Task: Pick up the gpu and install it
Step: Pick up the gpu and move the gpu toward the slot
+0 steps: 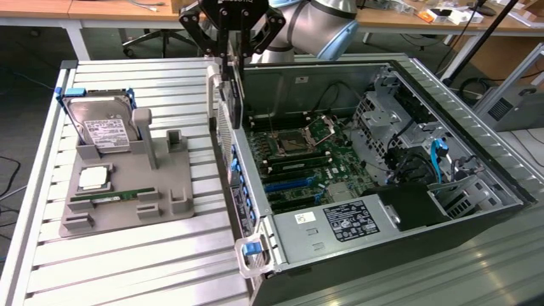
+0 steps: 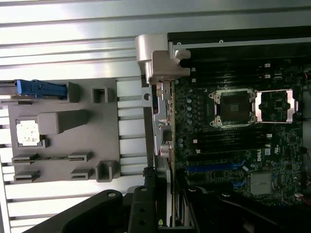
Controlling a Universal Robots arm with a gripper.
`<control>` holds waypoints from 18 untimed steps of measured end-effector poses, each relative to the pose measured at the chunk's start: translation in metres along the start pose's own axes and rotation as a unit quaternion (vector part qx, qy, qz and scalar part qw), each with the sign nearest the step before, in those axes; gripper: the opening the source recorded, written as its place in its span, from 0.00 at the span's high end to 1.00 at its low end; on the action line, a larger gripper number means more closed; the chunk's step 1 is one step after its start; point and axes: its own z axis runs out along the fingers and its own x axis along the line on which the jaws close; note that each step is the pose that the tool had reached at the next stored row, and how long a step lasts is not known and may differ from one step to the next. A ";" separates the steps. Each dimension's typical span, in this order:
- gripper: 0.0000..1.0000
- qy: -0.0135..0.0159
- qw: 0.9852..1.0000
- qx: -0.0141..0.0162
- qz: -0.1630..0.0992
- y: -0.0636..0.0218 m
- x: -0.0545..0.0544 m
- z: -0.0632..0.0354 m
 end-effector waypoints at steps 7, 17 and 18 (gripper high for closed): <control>0.73 0.000 1.000 0.000 0.000 0.0002 -0.003 0.0001; 0.73 0.000 1.000 0.000 0.000 0.0005 -0.006 0.0002; 0.73 0.000 1.000 0.000 0.000 0.0005 -0.007 0.0002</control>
